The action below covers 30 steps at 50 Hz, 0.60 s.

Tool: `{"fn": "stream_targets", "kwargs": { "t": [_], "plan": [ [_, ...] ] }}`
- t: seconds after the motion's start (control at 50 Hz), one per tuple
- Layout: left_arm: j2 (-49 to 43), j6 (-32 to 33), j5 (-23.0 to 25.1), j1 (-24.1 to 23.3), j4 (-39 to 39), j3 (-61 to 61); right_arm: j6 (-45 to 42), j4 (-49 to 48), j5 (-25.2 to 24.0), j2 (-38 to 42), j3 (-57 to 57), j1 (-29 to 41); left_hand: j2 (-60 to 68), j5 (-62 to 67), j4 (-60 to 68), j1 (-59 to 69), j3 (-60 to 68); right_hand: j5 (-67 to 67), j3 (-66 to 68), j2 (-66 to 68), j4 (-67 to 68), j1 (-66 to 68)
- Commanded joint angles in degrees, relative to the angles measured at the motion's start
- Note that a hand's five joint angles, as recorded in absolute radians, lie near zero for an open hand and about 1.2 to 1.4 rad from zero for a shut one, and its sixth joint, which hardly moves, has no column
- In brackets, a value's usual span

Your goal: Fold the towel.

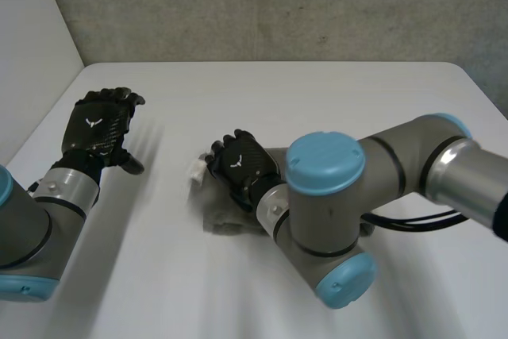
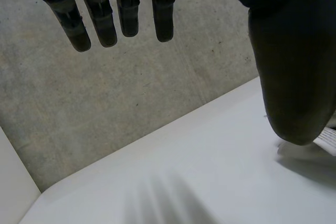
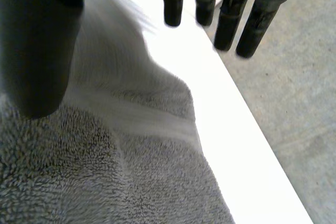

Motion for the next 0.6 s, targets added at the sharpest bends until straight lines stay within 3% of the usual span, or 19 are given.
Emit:
{"fn": "stream_targets", "kwargs": {
  "t": [0.02, 0.16, 0.22, 0.26, 0.42, 0.54, 0.6],
  "plan": [
    [0.0, 0.2, 0.0, -0.1, 1.0, -0.9, -0.8, -1.0, 5.2, -3.9, 2.5, -3.1, -3.9, -2.5, -4.2, -3.9, -4.0, -4.8, -6.9, -5.6, -7.1, -6.7],
    [-0.4, 0.4, 0.0, -0.6, 2.5, -1.1, 5.6, -0.9, 3.6, -16.9, 15.0, -15.8, -3.9, -2.5, -4.2, -3.9, -4.0, -4.8, -6.9, -5.6, -7.1, -6.7],
    [-0.5, 0.4, 0.0, -0.7, 2.7, -1.4, 6.9, -0.8, 2.9, -18.6, 18.2, -17.8, -3.9, -2.5, -4.2, -3.9, -4.0, -4.8, -6.9, -5.6, -7.1, -6.7],
    [-0.5, 0.4, 0.0, -0.9, 2.7, -1.4, 9.6, -1.4, 0.1, -21.0, 25.3, -22.1, -3.9, -2.5, -4.2, -3.9, -4.0, -4.8, -6.9, -5.6, -7.1, -6.7],
    [-0.6, 0.5, 0.0, -2.0, 2.7, -1.4, 13.3, -1.6, -10.8, -22.3, 36.9, -30.5, -3.9, -2.5, -4.2, -3.9, -4.0, -4.2, -6.3, -5.0, -6.6, -6.1],
    [-0.7, 0.5, 0.0, -2.1, 2.7, -1.7, 18.1, -2.5, -13.8, -20.9, 38.4, -32.8, -3.9, -2.5, -4.2, -3.9, -4.0, 4.0, 1.9, 3.2, 1.7, 2.1],
    [-0.7, 0.5, 0.0, -2.4, 2.8, -1.8, 21.4, -4.7, -14.6, -20.1, 38.4, -33.7, -3.9, -2.5, -4.2, -3.9, -4.0, 15.6, 13.5, 14.9, 13.3, 13.7]
  ]
}}
